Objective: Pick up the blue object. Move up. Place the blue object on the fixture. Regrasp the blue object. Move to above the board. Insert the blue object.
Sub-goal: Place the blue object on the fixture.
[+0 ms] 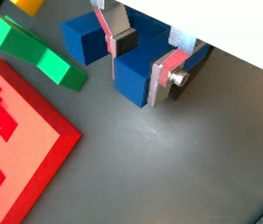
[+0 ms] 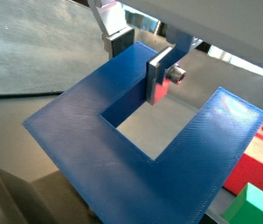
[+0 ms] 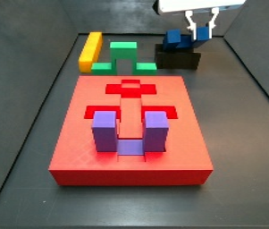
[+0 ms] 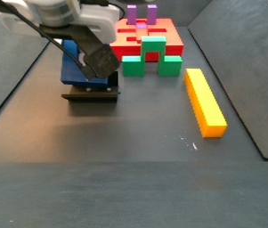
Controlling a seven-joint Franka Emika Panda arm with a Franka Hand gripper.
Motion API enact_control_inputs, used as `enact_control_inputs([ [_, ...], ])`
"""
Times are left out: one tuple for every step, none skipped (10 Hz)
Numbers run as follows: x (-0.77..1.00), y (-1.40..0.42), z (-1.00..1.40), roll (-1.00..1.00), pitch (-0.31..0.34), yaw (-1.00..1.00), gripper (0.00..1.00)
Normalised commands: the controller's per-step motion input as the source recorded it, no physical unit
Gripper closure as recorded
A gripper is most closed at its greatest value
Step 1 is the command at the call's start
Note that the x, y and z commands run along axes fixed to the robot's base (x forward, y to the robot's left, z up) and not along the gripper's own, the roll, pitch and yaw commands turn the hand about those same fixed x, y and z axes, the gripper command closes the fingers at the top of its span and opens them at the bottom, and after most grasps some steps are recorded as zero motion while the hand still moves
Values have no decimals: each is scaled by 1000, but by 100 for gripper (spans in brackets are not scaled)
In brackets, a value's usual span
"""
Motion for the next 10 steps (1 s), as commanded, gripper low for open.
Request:
enact_control_inputs([
  [0, 3, -43, -209, 0, 0, 100],
  [0, 57, -86, -220, 0, 0, 100],
  [-20, 120, -234, -460, -94, -54, 100],
  [-3, 137, -31, -531, -71, -97, 100],
  [-63, 203, 0, -549, -77, -109, 100],
  [-29, 154, -37, -457, -97, -86, 100],
  [0, 154, -23, -229, 0, -91, 100],
  [0, 46, -114, 0, 0, -77, 100],
  [31, 0, -180, 340, 197, -140, 100],
  [80, -6, -126, 414, 289, -194, 100],
])
